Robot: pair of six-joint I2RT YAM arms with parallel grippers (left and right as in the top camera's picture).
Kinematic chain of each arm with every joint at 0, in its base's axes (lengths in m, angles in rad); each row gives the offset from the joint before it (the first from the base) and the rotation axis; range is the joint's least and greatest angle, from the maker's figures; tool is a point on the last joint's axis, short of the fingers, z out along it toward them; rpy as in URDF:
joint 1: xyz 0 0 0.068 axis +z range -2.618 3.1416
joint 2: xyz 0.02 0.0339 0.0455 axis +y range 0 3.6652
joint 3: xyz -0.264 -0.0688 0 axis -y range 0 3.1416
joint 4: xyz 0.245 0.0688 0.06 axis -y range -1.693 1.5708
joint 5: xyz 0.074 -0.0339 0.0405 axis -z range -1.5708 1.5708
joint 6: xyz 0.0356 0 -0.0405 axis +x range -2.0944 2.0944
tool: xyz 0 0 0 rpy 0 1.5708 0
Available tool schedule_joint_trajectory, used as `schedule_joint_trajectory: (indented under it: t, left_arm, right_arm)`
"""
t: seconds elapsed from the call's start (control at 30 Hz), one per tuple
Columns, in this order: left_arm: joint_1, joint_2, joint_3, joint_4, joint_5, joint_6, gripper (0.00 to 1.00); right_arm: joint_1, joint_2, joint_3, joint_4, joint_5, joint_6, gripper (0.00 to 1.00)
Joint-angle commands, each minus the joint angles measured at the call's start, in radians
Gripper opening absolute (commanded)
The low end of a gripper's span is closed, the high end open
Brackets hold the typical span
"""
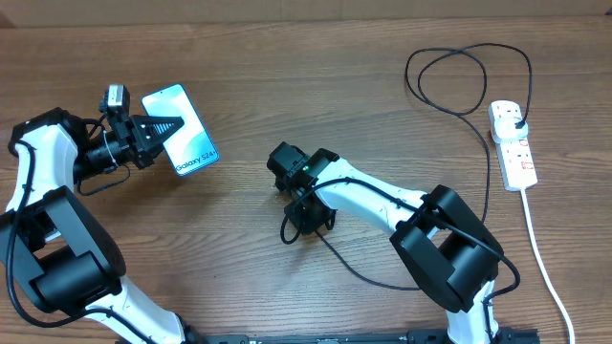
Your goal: Plug charger to phone and switch on socket
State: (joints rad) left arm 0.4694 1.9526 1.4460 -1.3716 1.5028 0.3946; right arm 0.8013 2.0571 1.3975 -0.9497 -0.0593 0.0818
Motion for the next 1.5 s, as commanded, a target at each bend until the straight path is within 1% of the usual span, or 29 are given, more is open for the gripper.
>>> schedule_joint_trajectory:
  t: [0.0,0.13,0.2,0.27,0.33,0.43,0.53,0.6,0.7,0.83,0.87,0.97,1.07,1.2,1.27,1.4,1.47]
  left_arm:
    - [0.008,-0.027,0.0,-0.003,0.032,0.002,0.04]
    - [0.008,-0.027,0.0,-0.003,0.032,0.002,0.04]
    - [0.008,-0.027,0.0,-0.003,0.032,0.002,0.04]
    - [0.008,-0.027,0.0,-0.004,0.037,0.01,0.04]
    - [0.008,-0.027,0.0,-0.011,0.056,0.033,0.04]
    - [0.009,-0.027,0.0,-0.072,0.077,0.092,0.05]
    - [0.009,-0.027,0.0,-0.113,0.077,0.161,0.04]
    - [0.009,-0.027,0.0,-0.147,0.077,0.161,0.05]
    - [0.009,-0.027,0.0,-0.204,0.077,0.18,0.05]
    - [0.008,-0.031,0.0,-0.305,0.077,0.283,0.04]
    - [0.007,-0.031,0.0,-0.319,0.078,0.303,0.04]
    - [0.006,-0.032,0.0,-0.319,0.077,0.301,0.04]
    - [0.001,-0.032,0.0,-0.32,0.078,0.301,0.04]
    - [-0.016,-0.032,0.0,-0.319,0.077,0.301,0.04]
    - [-0.027,-0.032,0.0,-0.317,0.077,0.301,0.04]
    - [-0.053,-0.032,0.0,-0.301,0.077,0.301,0.04]
    - [-0.068,-0.032,0.0,-0.293,0.077,0.301,0.04]
  right_arm:
    - [-0.005,0.034,-0.035,0.018,-0.003,-0.003,0.04]
    - [-0.008,0.026,-0.032,0.008,-0.008,-0.003,0.04]
    - [-0.018,0.002,-0.024,-0.002,-0.045,-0.003,0.04]
    - [-0.034,-0.044,-0.014,-0.005,-0.111,-0.003,0.04]
    - [-0.063,-0.118,-0.014,-0.002,-0.219,-0.003,0.04]
    - [-0.117,-0.244,-0.014,-0.002,-0.374,-0.003,0.04]
    - [-0.169,-0.365,-0.015,-0.002,-0.466,-0.003,0.04]
    - [-0.199,-0.438,-0.015,0.001,-0.541,-0.003,0.04]
    - [-0.218,-0.51,-0.016,0.005,-0.648,-0.007,0.04]
    - [-0.219,-0.544,-0.019,0.025,-0.798,-0.024,0.04]
    - [-0.219,-0.544,-0.023,0.04,-0.839,-0.034,0.04]
    - [-0.219,-0.543,-0.073,0.124,-0.932,-0.032,0.04]
    - [-0.219,-0.543,-0.152,0.247,-1.001,-0.003,0.04]
    - [-0.219,-0.543,-0.252,0.438,-0.997,0.115,0.04]
    - [-0.215,-0.542,-0.291,0.534,-0.997,0.198,0.04]
    - [-0.186,-0.542,-0.297,0.6,-0.997,0.241,0.04]
    - [-0.173,-0.539,-0.297,0.618,-0.977,0.29,0.04]
